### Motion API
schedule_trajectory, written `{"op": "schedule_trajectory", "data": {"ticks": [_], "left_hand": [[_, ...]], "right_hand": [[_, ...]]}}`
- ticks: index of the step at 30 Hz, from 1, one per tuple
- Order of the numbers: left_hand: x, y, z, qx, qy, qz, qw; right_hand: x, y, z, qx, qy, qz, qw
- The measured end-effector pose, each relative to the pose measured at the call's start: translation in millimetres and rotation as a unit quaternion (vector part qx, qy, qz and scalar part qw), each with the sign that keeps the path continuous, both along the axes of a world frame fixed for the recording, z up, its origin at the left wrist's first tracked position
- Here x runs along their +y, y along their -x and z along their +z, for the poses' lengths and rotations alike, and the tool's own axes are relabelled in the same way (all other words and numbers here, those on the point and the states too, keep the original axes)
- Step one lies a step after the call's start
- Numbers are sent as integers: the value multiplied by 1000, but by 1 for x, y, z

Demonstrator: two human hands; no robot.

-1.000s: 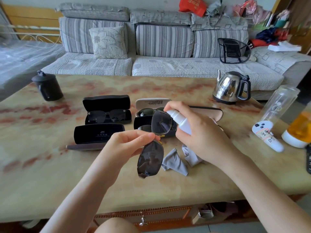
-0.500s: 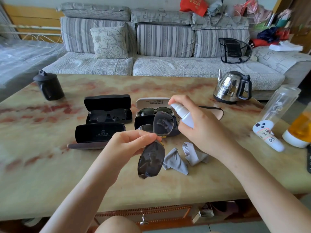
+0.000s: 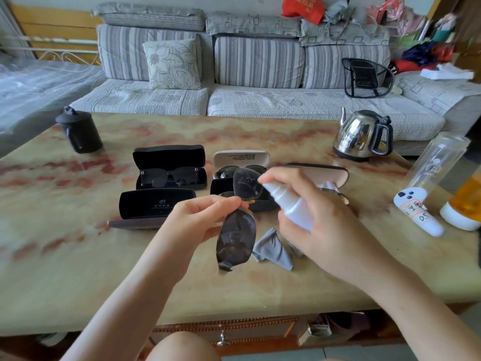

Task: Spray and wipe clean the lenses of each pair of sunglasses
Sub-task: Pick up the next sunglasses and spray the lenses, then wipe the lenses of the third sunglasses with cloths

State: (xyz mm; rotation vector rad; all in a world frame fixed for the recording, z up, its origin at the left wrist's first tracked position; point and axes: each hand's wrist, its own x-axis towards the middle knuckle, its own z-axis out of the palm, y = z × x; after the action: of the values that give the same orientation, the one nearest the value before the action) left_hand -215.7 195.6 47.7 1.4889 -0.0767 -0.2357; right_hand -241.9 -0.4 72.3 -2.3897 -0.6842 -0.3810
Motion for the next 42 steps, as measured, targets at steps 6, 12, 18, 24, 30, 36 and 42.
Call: {"op": "schedule_trajectory", "data": {"ticks": [6, 12, 18, 24, 30, 36, 42], "left_hand": [[-8, 2, 0, 18, 23, 32, 999], [-11, 4, 1, 12, 20, 47, 999], [-9, 0, 0, 30, 21, 46, 998], [-3, -1, 1, 34, 18, 55, 998], [0, -3, 1, 28, 12, 70, 997], [0, -3, 0, 19, 13, 77, 997], [2, -4, -4, 19, 18, 86, 996]], "right_hand": [[11, 10, -6, -51, 89, -3, 995], [14, 12, -11, -56, 87, -12, 995], [-5, 9, -24, -11, -15, -34, 999], [-69, -25, -77, 64, -159, -110, 979], [-101, -40, -116, 51, -186, -187, 963], [-109, -41, -134, 55, -161, -201, 965], [-105, -35, -132, 19, -183, -219, 958]]}}
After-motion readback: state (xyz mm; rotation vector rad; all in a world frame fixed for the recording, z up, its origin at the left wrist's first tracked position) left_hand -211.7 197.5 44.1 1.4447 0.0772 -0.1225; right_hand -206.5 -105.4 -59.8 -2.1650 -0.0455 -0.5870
